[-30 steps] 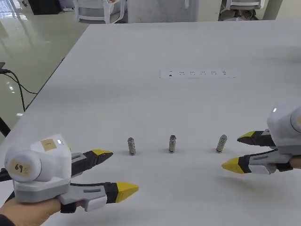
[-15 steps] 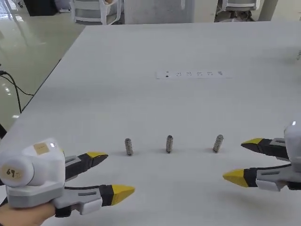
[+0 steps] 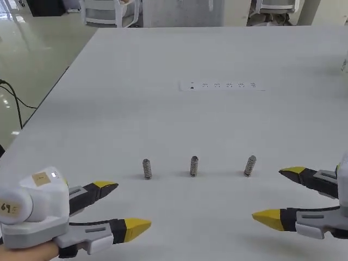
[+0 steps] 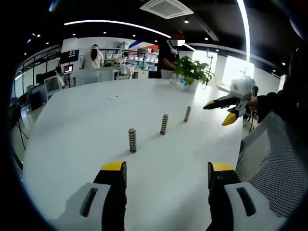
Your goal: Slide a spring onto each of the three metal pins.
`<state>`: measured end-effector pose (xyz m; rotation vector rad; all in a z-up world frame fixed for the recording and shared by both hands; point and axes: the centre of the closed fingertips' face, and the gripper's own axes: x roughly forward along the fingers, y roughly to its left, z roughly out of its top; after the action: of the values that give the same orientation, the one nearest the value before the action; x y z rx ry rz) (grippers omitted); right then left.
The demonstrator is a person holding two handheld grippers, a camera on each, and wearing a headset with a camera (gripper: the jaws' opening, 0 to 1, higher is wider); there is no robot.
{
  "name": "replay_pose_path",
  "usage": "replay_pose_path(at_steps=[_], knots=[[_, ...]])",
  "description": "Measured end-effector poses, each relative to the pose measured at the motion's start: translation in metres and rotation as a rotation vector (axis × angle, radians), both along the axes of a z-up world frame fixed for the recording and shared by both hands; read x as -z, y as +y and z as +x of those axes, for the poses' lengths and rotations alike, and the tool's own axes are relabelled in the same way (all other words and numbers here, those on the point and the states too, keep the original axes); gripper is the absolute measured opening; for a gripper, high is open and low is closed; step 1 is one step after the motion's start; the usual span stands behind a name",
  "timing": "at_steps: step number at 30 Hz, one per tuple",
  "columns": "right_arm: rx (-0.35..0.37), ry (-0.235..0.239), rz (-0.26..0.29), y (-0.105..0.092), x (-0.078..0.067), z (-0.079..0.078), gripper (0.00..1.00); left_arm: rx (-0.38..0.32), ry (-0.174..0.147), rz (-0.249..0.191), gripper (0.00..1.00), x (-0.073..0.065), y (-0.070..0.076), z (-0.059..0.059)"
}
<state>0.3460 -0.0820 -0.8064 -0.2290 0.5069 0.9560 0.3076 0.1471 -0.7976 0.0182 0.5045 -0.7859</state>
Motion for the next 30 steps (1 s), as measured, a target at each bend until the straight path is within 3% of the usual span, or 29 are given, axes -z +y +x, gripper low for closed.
replay_pose_path(at_steps=[14,30], knots=[[0.043,-0.005,0.024,-0.003,-0.003,0.005,0.82,-0.006,0.017,-0.001,0.82,0.006,-0.002,-0.002],[0.077,-0.004,0.042,-0.004,-0.004,0.008,0.84,-0.022,0.028,-0.019,0.82,0.011,-0.004,0.001]])
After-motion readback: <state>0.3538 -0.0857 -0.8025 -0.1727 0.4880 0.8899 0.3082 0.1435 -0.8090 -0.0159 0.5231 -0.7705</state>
